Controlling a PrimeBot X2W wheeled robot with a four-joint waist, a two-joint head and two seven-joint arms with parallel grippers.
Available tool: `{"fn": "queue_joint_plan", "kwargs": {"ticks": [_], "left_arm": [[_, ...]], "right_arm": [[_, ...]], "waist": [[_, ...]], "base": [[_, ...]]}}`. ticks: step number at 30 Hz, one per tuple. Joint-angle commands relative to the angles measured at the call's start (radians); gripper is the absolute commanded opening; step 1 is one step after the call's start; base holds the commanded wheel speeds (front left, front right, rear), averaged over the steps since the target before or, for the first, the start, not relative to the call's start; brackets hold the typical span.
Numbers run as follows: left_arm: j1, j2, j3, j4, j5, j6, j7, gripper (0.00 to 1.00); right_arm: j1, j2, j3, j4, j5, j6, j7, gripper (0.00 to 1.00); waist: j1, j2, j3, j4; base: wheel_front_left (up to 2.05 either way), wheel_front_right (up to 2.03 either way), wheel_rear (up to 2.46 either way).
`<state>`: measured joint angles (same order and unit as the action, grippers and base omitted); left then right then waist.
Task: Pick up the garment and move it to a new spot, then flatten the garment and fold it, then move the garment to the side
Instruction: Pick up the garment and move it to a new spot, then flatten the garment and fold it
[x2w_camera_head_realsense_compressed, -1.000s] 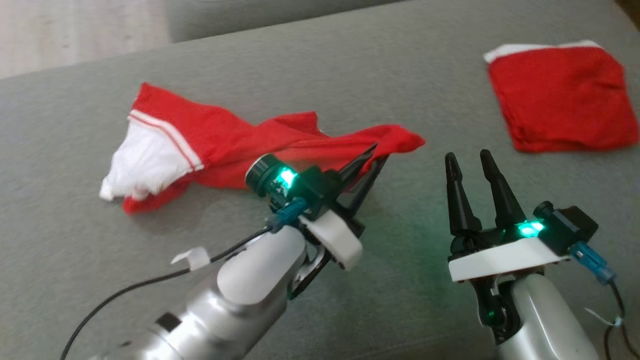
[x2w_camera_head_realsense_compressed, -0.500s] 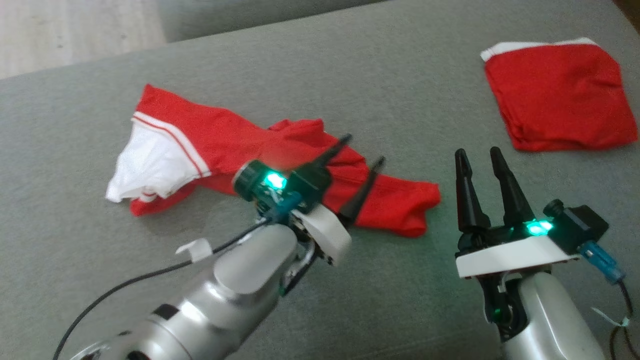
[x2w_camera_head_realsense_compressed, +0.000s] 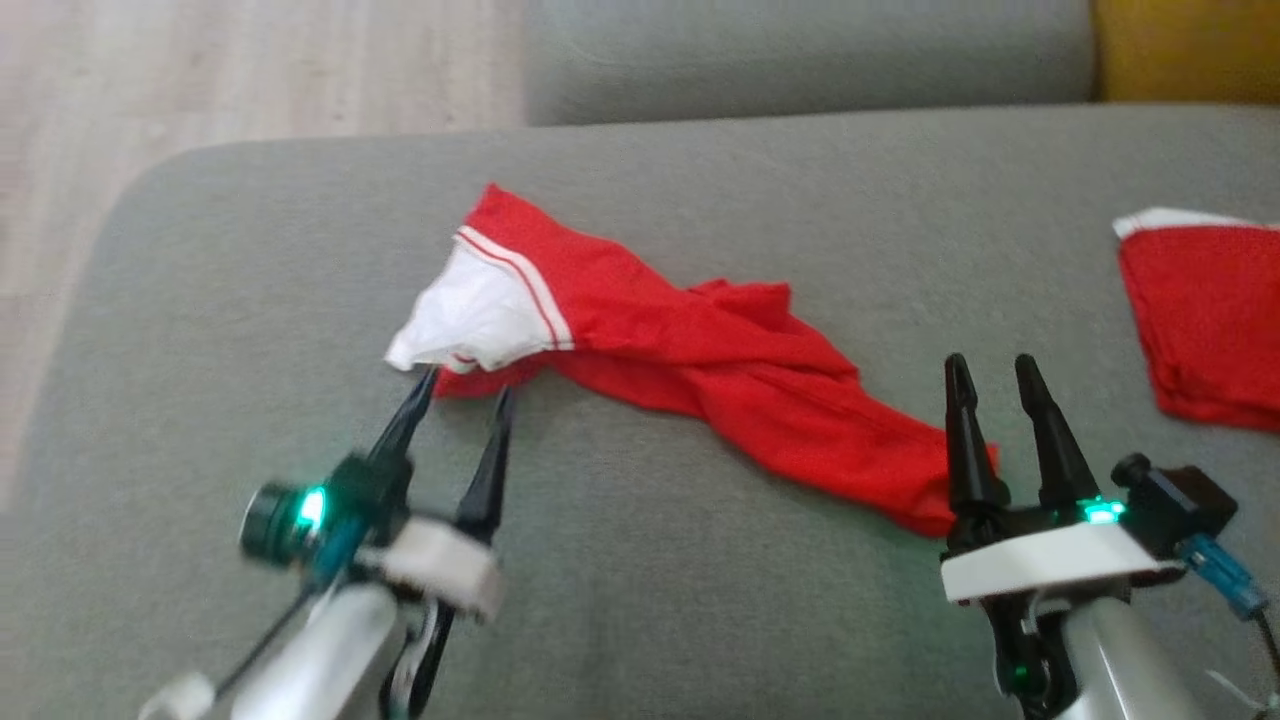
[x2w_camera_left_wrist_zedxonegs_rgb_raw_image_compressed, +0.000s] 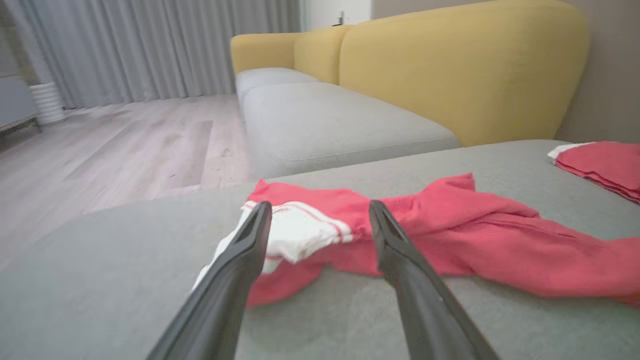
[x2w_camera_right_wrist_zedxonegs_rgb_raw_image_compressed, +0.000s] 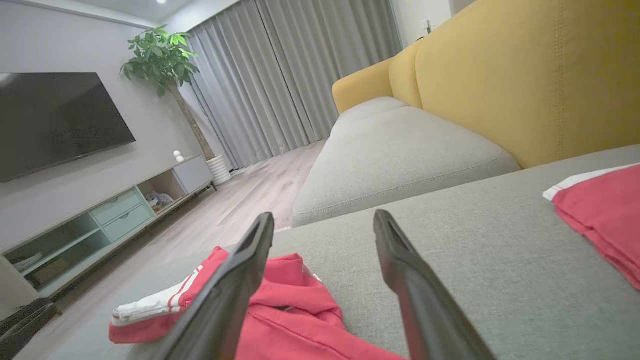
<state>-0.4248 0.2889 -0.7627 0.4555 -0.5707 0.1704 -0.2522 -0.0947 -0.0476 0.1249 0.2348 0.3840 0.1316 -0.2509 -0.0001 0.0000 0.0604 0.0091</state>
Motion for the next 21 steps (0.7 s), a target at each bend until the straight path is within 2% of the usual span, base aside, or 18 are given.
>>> {"fn": "queue_joint_plan", "kwargs": {"ticks": [1,4,10,15,21], "left_arm": [[-0.01,0.027,0.065,-0.055,0.014,0.016,-0.009,1.0],[0.101,0.033,0.109,-0.116,0.04,0.024,-0.009,1.0],[0.228,0.002,0.192,-0.176,0.073,0.023,-0.009,1.0],[0.231,-0.018,0.233,-0.174,0.112,0.002,-0.009,1.0],[0.167,-0.011,0.24,-0.145,0.18,-0.029,-0.009,1.0]], "right_arm": [[-0.013,-0.003,0.017,-0.028,-0.009,-0.001,-0.011,1.0],[0.007,-0.003,0.008,-0.018,-0.011,-0.001,-0.011,1.0],[0.024,-0.003,0.014,-0.008,-0.011,-0.001,-0.011,1.0],[0.012,-0.003,0.018,-0.01,-0.015,-0.001,-0.011,1.0],[-0.007,-0.003,0.019,-0.023,-0.022,-0.001,-0.011,1.0]], "waist": [[0.0001,0.0,-0.034,0.042],[0.0001,0.0,-0.043,0.065],[0.0001,0.0,-0.039,0.07],[0.0001,0.0,-0.013,0.048],[0.0001,0.0,0.046,0.019]], "base": [[0.0,0.0,0.0],[0.0,0.0,0.0],[0.0,0.0,0.0],[0.0,0.0,0.0],[0.0,0.0,0.0]]}}
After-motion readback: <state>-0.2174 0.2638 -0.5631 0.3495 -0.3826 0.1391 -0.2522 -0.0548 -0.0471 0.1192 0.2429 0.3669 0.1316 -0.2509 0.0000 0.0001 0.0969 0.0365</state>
